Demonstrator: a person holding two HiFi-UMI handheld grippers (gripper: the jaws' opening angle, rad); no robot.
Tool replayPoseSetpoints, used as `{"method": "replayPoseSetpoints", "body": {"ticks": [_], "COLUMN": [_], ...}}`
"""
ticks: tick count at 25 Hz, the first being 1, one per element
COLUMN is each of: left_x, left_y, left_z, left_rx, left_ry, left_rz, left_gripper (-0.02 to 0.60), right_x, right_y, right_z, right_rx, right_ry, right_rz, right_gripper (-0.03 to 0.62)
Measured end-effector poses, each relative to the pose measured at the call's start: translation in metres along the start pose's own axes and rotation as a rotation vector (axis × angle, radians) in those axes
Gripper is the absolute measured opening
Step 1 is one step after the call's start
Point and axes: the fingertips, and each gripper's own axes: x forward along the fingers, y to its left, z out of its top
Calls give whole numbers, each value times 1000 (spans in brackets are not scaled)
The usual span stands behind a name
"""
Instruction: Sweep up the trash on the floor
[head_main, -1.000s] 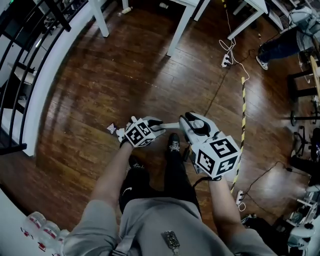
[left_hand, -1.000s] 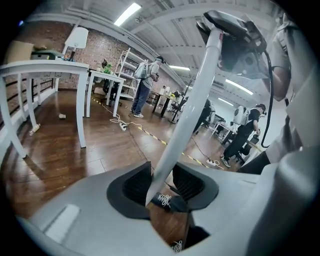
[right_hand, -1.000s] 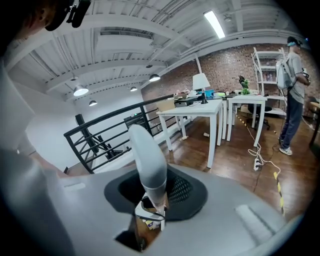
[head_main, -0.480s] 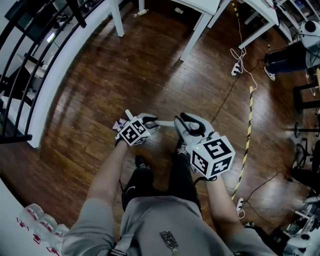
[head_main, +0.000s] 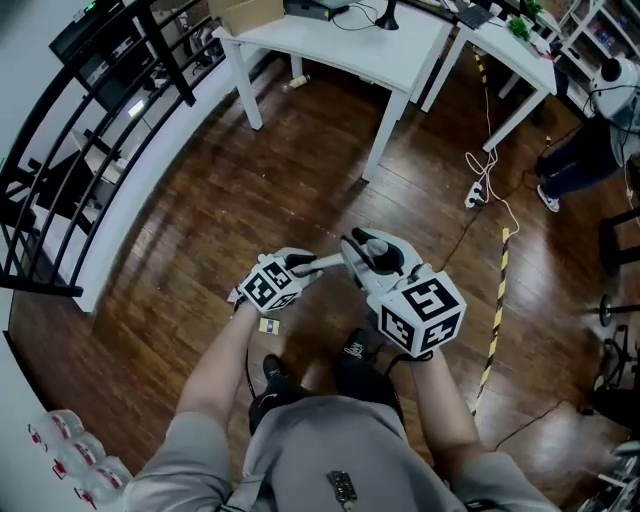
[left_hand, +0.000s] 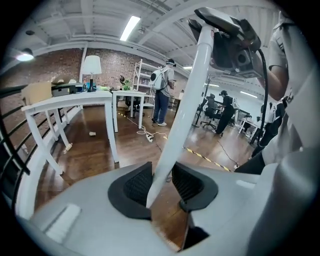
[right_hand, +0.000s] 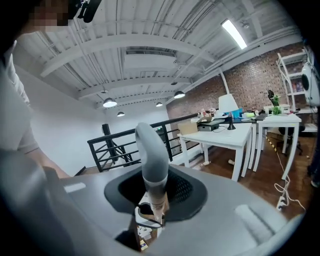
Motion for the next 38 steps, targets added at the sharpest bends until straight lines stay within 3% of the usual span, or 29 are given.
{"method": "replayPoseSetpoints", "body": {"ticks": [8,15,20,24,29,33,38], "left_x": [42,91,129,142,148,163,194], "left_y": [32,83,145,204,271,320,383], "left_z": [107,151,174,187,206,209,198], "left_rx": [-26,-41,-97,-121,-211,-290,-402], "left_ry": [-72,-111,-135,-102,-117,-129,-117], "left_rz": [129,125,128,141,198,269,364], "left_gripper": [126,123,124,120,121,121,121], "right_x": [-19,15,68,124,186,233,296], "right_y": [-87,-155,-213,-247,-285,-315,-355], "right_z": [72,94,109,128,157,164,152], "right_rx": [-69,-119,-143,-164,-180,-209,-259], "right_ry": [-71,-10,41,72,114,154,228], "right_rz": [90,104,126,176,232,315,479], "right_gripper": [80,80,80,80,80,80,80]}}
